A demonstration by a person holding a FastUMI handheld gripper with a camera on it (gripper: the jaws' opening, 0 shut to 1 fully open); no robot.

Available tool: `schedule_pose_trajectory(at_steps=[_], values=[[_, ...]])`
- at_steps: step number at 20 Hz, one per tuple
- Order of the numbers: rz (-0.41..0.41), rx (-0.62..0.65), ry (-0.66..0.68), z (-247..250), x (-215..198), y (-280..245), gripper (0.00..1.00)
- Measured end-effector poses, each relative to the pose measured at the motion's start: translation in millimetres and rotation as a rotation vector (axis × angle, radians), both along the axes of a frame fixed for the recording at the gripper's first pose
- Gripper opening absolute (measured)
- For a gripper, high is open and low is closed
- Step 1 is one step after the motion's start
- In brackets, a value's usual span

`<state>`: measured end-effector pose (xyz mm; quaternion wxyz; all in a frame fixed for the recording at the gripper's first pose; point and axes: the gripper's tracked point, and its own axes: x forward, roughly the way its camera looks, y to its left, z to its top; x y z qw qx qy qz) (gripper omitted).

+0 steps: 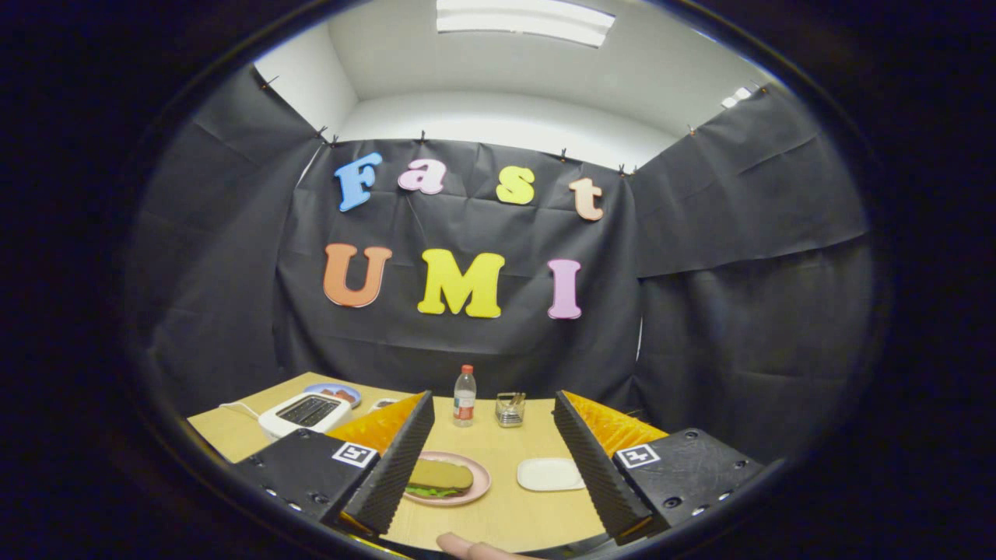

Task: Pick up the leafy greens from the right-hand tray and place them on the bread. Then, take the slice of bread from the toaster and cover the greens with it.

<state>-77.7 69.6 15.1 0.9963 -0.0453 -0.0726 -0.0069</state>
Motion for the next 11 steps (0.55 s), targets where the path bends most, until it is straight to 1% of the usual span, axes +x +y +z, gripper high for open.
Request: schedule_pose_trajectory(at_steps=[7,11], values=[[0.018,-0.026,-0.002,-5.0,-0.4,7.3,0.95],[0.018,-0.011,0.02,-11.2,2.7,8.0,0.95]])
